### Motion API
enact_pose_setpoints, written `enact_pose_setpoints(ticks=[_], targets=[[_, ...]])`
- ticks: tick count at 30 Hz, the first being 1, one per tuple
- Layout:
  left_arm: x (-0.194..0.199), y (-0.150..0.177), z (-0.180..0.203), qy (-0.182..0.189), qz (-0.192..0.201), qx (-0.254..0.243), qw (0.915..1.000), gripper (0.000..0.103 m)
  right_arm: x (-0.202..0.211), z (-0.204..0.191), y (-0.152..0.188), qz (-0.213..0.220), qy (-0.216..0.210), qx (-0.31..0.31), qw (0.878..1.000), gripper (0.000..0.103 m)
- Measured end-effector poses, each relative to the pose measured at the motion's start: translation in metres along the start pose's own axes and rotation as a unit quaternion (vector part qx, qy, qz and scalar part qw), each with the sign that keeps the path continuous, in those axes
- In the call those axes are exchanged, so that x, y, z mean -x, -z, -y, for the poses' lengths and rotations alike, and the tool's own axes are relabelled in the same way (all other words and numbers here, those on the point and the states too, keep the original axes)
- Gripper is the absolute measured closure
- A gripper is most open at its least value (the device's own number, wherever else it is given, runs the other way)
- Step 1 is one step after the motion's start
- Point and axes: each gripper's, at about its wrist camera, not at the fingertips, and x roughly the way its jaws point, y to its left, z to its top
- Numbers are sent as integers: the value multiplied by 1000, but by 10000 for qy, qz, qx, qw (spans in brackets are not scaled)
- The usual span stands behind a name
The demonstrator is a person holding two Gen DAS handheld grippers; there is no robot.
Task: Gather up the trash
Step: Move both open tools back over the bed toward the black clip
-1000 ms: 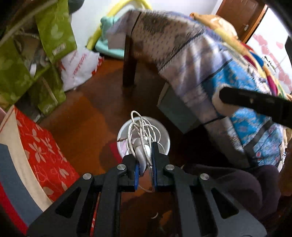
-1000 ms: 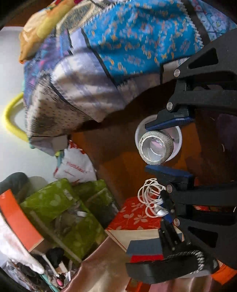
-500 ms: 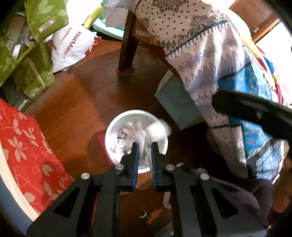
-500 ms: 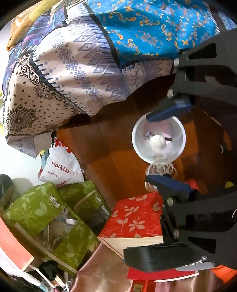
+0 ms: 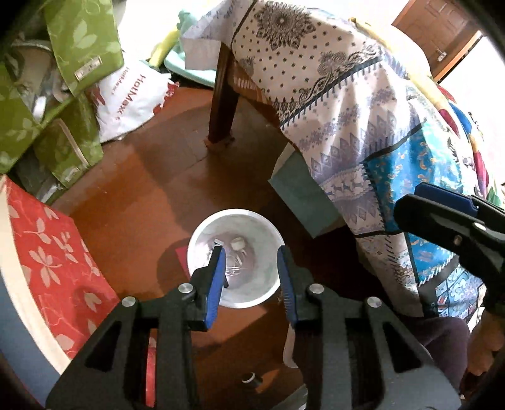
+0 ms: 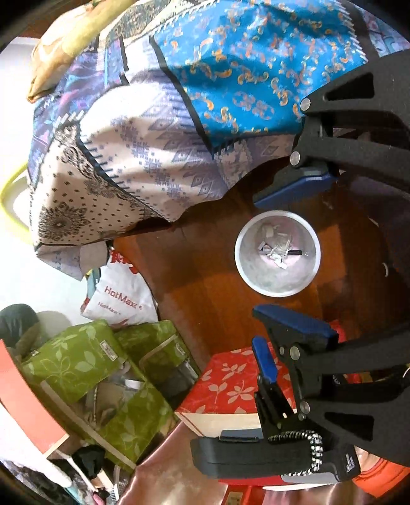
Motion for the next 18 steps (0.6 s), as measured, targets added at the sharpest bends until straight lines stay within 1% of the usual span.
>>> enact_pose_setpoints(ticks=[4, 6, 10, 13, 18], targets=[[25, 1, 7, -70, 205, -119, 9997, 71, 23, 0, 4, 204, 54, 9, 9998, 44], [43, 1, 14, -124, 367, -202, 9990, 71, 38, 1, 8, 354, 84, -1, 9993, 44], [72, 1, 26, -91, 617, -316, 9976, 71, 69, 5, 15, 717, 187, -85, 9972, 44], [98, 2, 44, -50, 851, -464, 9953, 71, 92, 12, 20, 925, 225, -203, 9952, 44], [129, 2, 83, 59, 1141, -765, 9905, 71, 130, 30, 32, 1304, 363, -427, 9899, 44]])
